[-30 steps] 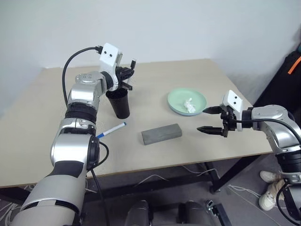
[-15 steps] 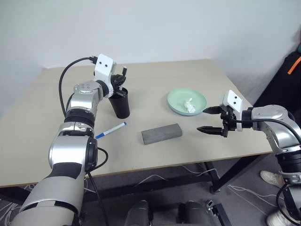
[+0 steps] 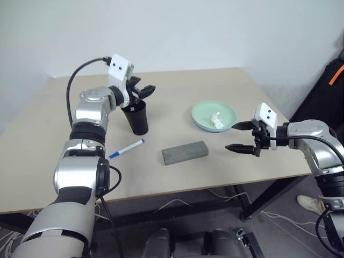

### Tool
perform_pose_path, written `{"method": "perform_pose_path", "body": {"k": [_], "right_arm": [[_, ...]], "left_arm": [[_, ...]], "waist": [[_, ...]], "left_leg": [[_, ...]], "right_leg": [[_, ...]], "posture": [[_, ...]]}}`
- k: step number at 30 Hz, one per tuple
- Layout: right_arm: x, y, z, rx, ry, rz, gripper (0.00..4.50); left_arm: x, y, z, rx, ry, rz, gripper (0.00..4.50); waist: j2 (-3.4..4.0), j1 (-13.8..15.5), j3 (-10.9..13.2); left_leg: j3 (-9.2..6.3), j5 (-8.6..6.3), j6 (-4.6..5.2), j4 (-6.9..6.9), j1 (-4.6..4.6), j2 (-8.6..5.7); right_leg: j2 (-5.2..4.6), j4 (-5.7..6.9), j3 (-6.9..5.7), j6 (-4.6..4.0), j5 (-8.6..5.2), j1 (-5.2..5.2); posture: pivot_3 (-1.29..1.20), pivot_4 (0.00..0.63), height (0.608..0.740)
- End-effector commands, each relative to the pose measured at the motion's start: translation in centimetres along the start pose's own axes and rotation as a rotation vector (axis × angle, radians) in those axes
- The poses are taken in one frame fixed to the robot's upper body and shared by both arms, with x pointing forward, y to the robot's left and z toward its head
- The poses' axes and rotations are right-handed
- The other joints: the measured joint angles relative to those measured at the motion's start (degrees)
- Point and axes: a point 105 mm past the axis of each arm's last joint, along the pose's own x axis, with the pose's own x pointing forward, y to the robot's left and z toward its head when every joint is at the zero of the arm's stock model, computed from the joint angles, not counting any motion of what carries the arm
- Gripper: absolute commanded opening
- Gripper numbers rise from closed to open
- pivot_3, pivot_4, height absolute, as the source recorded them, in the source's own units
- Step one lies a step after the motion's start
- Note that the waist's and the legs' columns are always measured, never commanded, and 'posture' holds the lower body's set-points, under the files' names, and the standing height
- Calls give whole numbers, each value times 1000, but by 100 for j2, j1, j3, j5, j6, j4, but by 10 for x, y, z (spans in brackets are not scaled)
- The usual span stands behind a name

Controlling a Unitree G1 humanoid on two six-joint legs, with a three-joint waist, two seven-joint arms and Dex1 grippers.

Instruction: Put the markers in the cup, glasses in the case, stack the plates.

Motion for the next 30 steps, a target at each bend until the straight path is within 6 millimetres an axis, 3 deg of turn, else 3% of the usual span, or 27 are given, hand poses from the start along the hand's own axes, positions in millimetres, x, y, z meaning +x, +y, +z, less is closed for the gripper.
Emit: {"method": "perform_pose_path", "body": {"k": [1, 6, 11, 23, 30], "right_arm": [[-6, -5, 17, -59, -33, -22, 4500], [-5, -4, 18, -61, -35, -17, 4500], [-4, -4, 19, -64, -39, -12, 4500], [-2, -4, 21, -67, -44, -11, 4500], [-4, -4, 21, -67, -43, -17, 4500]], "left_arm": [[-16, -30, 2, 83, 65, -200, 3462], [-40, -33, -41, 97, 322, -235, 3462], [-54, -7, -74, 160, 522, -110, 3462], [-64, -3, -134, 184, 723, -127, 3462], [-68, 0, -157, 212, 785, -134, 3462]], "waist": [[6, -26, -3], [3, -32, -1], [4, 9, -1], [2, 11, -2], [1, 10, -2]], "left_leg": [[1, 0, 0, -2, 1, 1], [1, 1, -2, -5, 9, 5], [-4, 1, -3, 0, 9, 8], [14, 1, -5, -13, -18, 8], [14, 2, -4, -2, -29, 8]], "right_leg": [[1, 0, 2, 0, 0, -2], [7, 11, 3, -6, 3, -3], [3, 8, -4, -14, 8, -12], [2, 6, 3, -14, 8, -44], [4, 9, 4, -14, 8, -50]], "posture": [[0, 0, 740], [0, 0, 740], [0, 0, 740], [0, 0, 740], [0, 0, 740]]}}
